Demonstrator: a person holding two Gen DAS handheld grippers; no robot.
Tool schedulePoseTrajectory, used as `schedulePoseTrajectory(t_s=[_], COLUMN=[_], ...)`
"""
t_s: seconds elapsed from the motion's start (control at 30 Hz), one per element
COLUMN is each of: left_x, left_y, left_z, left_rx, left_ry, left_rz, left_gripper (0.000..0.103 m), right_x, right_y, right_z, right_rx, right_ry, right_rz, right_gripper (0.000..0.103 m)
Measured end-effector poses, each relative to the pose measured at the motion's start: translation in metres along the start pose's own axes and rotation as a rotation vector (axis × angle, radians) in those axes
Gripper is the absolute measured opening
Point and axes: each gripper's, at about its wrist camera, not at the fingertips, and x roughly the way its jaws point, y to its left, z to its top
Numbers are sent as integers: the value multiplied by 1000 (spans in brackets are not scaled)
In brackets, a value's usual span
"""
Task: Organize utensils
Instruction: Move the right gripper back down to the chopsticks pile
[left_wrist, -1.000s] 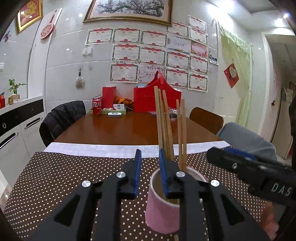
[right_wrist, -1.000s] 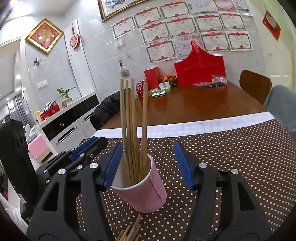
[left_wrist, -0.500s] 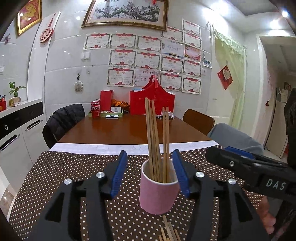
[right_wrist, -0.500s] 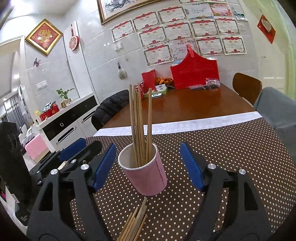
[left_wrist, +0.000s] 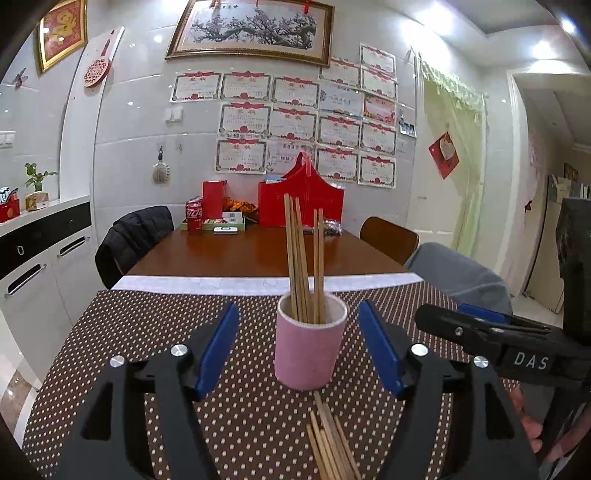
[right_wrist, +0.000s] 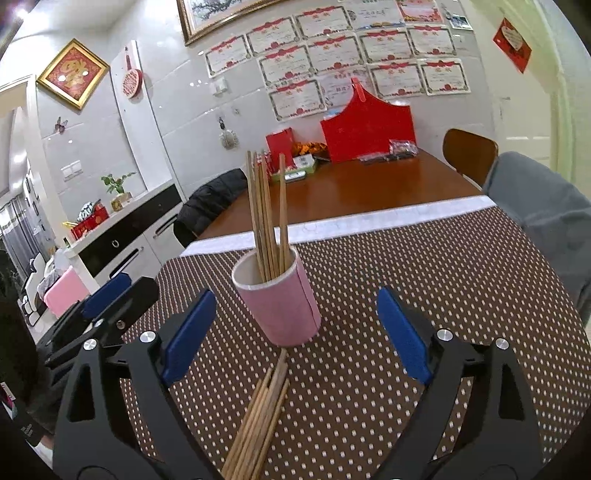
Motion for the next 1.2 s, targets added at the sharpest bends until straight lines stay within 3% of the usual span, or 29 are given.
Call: schedulePoseTrajectory(t_s=[0.73, 1.2], left_x=[-11, -6], left_y=[21, 46], left_z=[-65, -97], left_rx=[8, -69], left_ry=[197, 351], left_rz=[1, -22], left_gripper=[67, 67], right_x=[27, 54], right_y=[6, 18], right_z=[-80, -109], right_rx=[-41, -107], right_ry=[251, 379], right_rz=[-94, -160], right_gripper=[88, 88])
